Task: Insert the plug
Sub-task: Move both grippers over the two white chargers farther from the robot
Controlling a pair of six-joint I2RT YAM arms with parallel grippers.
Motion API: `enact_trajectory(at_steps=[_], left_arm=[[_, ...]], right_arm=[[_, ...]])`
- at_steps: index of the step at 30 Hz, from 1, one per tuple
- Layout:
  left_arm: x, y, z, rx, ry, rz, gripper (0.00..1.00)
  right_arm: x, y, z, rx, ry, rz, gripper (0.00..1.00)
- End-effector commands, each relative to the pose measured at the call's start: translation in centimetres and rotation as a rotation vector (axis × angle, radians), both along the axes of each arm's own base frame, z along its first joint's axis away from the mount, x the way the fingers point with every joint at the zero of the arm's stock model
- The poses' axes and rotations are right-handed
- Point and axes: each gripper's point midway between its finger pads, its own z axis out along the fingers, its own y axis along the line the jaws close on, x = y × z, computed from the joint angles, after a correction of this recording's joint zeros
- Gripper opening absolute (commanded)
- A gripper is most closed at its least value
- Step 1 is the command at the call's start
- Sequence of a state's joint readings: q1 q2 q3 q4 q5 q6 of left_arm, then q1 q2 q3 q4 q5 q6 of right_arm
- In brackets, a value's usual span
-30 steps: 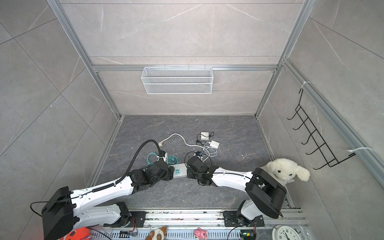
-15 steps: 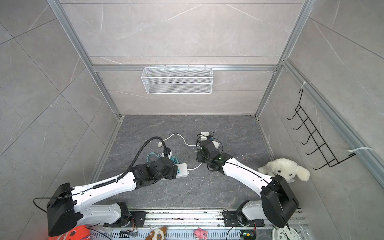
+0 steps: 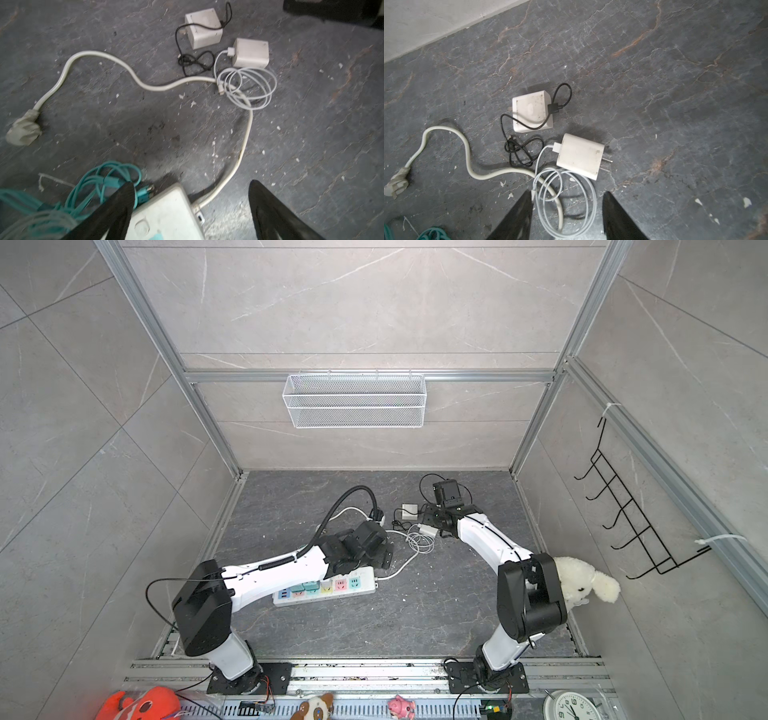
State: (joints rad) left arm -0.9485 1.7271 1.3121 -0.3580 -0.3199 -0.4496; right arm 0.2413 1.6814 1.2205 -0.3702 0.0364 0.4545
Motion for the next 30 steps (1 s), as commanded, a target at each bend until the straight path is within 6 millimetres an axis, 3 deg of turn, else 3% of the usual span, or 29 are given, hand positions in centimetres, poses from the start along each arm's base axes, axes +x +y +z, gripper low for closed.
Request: enact_trajectory(at_steps=[1, 5, 8, 14, 21, 30], left_arm=[[2.3, -2.5, 1.4, -0.070, -0.005, -0.057, 0.88], [3.8, -3.6, 1.4, -0.098, 0.016, -0.061, 0.88], [4.0, -3.4, 1.3, -0.105, 0.026, -0.052, 0.88], [4.3, -1.1, 1.5, -0.106, 0.040, -0.012, 0.88], [5.3, 1.6, 0.9, -0.122, 0.057, 0.046, 0.88], [9.2, 0.4, 0.8, -0.084, 0.000, -0.029, 0.88]], right_arm=[[0.7, 0.5, -1.1, 0.027, 0.050, 0.056, 0.56], [1.8, 0.7, -2.6, -0.014, 0.109, 0.132, 0.56], [2.3, 0.6, -3.6, -0.034, 0.136, 0.179, 0.57], [2.5, 0.6, -5.3, -0.108, 0.205, 0.291, 0.59], [3.0, 1.0, -5.9, -0.109, 0.234, 0.333, 0.61], [4.4, 3.0, -6.0, 0.038, 0.199, 0.285, 0.61]])
